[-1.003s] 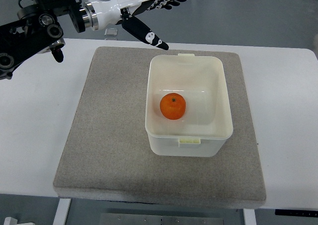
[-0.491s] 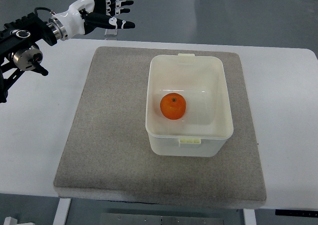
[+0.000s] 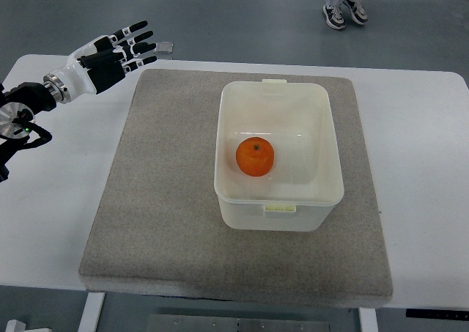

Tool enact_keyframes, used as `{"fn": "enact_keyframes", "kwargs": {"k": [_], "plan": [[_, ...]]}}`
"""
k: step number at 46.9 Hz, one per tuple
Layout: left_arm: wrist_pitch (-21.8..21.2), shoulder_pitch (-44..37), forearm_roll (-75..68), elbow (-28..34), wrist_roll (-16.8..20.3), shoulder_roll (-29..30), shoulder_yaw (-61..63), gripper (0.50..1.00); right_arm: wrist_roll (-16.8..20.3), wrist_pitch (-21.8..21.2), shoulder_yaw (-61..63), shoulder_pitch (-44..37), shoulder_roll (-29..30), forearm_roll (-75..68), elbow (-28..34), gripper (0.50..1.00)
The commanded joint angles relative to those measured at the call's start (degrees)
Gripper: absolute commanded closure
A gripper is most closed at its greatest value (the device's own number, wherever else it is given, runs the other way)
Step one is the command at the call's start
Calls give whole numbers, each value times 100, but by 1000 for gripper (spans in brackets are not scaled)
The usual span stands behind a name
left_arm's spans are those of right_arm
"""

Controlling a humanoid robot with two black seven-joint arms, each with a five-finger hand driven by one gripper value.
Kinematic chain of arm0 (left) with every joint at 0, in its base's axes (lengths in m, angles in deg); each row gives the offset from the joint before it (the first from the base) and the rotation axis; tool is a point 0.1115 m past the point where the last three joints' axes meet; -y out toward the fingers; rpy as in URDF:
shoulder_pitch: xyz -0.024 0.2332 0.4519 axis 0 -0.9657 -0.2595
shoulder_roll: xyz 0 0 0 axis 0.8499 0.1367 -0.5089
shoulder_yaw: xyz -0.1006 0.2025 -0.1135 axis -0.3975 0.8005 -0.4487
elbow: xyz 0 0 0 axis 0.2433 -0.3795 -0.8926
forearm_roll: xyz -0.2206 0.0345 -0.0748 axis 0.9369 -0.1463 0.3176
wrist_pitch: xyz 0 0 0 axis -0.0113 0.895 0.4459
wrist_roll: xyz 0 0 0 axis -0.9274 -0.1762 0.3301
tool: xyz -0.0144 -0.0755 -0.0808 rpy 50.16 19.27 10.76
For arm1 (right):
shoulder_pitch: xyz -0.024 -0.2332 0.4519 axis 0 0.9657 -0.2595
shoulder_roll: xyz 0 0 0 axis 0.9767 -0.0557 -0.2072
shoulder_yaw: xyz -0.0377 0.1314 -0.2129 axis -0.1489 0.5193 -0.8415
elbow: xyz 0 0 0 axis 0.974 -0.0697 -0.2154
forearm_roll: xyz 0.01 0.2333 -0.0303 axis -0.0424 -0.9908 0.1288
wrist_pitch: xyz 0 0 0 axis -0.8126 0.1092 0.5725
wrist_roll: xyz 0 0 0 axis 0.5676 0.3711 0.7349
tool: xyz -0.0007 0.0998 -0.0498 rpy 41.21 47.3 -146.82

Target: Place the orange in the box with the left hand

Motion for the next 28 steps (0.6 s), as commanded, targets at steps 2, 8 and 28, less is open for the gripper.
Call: {"fn": "enact_keyframes", "kwargs": {"k": [2, 8, 28], "plan": [[121, -10, 185, 85, -135, -8, -3, 508, 0, 0, -4, 1, 0, 0, 0, 556], [183, -45, 326, 77, -205, 9, -3, 508, 0, -9, -12, 1, 0, 0, 0, 556], [183, -54, 335, 42, -205, -26, -3, 508, 0, 61, -30, 1, 0, 9, 9, 556]]}}
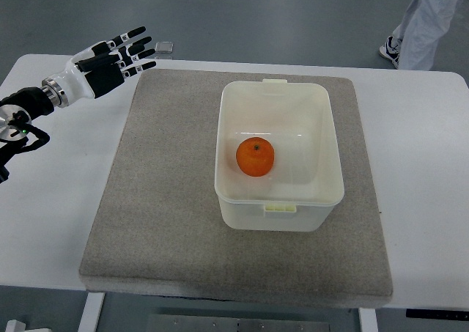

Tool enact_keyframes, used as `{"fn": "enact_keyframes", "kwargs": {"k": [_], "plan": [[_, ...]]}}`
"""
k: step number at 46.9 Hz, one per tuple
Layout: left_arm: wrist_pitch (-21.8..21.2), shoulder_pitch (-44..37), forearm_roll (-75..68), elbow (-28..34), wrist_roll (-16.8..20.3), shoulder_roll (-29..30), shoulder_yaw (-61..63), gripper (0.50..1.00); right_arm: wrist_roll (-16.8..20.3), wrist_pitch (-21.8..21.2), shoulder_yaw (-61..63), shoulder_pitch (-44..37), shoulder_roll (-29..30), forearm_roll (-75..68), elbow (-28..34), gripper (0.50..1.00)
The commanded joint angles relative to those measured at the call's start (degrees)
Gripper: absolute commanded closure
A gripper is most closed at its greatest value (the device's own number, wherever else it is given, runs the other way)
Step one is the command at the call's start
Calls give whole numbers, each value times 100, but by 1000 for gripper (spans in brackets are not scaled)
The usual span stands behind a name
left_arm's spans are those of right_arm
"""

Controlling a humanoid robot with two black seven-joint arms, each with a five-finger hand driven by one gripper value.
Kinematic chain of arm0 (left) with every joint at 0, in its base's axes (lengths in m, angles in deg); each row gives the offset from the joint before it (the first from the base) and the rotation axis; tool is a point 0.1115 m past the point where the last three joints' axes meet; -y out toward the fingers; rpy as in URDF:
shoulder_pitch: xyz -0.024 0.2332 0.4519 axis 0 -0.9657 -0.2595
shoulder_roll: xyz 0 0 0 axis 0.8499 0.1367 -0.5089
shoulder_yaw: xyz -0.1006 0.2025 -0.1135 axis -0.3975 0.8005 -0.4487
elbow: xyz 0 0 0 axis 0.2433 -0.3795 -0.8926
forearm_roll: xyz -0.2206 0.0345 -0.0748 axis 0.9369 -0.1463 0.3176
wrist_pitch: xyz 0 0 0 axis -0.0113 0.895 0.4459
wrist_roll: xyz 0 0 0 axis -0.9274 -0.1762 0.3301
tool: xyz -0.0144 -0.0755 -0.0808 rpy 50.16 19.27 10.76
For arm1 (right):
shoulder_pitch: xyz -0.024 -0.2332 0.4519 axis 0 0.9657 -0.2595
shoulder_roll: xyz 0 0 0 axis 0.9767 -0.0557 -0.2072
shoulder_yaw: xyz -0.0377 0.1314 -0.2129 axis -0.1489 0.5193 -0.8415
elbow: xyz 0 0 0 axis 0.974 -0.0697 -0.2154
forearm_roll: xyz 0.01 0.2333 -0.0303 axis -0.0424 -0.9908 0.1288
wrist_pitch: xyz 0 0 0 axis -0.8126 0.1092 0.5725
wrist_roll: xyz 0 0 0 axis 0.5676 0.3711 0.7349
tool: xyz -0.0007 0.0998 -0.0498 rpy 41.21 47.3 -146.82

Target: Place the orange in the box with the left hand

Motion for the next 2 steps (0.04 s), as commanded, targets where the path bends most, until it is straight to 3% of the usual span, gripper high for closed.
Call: {"fn": "enact_keyframes", "kwargs": {"k": [1, 2], "plan": [[0, -3, -1, 4, 0, -12, 1, 508, 0, 16, -10, 0, 0, -2, 0, 556], [0, -3, -1, 4, 0, -21, 1, 508, 0, 16, -10, 0, 0, -2, -9, 556]]}}
